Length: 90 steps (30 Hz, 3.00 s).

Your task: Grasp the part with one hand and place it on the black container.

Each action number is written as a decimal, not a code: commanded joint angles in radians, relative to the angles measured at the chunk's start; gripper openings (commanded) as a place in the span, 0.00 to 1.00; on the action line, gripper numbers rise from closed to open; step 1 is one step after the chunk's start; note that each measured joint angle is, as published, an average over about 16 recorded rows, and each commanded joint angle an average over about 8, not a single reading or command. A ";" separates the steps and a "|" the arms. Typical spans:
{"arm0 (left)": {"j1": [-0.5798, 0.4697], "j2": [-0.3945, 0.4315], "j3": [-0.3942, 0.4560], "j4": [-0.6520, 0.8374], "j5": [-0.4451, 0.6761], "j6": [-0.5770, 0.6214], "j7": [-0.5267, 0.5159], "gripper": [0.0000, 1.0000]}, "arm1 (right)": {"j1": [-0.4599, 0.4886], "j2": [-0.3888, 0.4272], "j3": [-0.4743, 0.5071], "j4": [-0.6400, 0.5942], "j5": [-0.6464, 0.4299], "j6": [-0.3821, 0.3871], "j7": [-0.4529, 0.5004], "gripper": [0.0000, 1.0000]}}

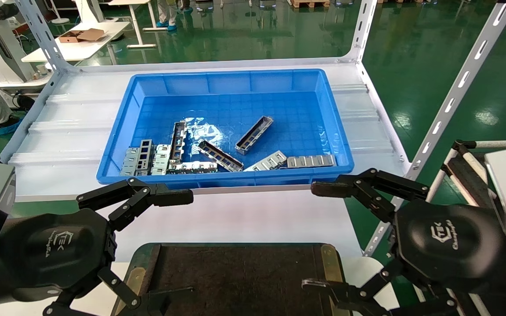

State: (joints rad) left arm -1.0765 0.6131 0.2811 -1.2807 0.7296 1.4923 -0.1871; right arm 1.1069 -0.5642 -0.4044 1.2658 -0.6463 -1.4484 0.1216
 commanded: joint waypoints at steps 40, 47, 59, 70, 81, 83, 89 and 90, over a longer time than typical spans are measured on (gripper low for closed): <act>-0.240 0.296 0.148 0.222 0.337 -0.329 -0.038 1.00 | 0.000 0.000 0.000 0.000 0.000 0.000 0.000 1.00; -0.328 0.413 0.183 0.397 0.412 -0.405 -0.003 1.00 | 0.000 0.000 0.000 0.000 0.000 0.000 0.000 1.00; -0.474 0.601 0.226 0.726 0.508 -0.537 0.096 1.00 | 0.000 0.000 0.000 0.000 0.000 0.000 0.000 1.00; -0.559 0.734 0.257 0.999 0.560 -0.674 0.211 1.00 | 0.000 0.000 0.000 0.000 0.000 0.000 0.000 1.00; -0.545 0.755 0.332 1.026 0.524 -0.753 0.184 0.42 | 0.000 0.000 0.000 0.000 0.000 0.000 0.000 0.36; -0.540 0.756 0.352 1.017 0.515 -0.762 0.167 0.17 | 0.000 0.000 -0.001 0.000 0.000 0.000 0.000 0.11; -0.525 0.756 0.414 0.986 0.487 -0.795 0.119 0.00 | 0.000 0.000 -0.001 0.000 0.000 0.000 0.000 0.00; -0.522 0.755 0.424 0.980 0.482 -0.802 0.112 0.00 | 0.000 0.000 -0.001 0.000 0.000 0.000 0.000 0.00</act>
State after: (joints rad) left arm -1.5994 1.3682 0.7050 -0.2991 1.2124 0.6886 -0.0744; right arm 1.1072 -0.5641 -0.4049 1.2655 -0.6461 -1.4485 0.1213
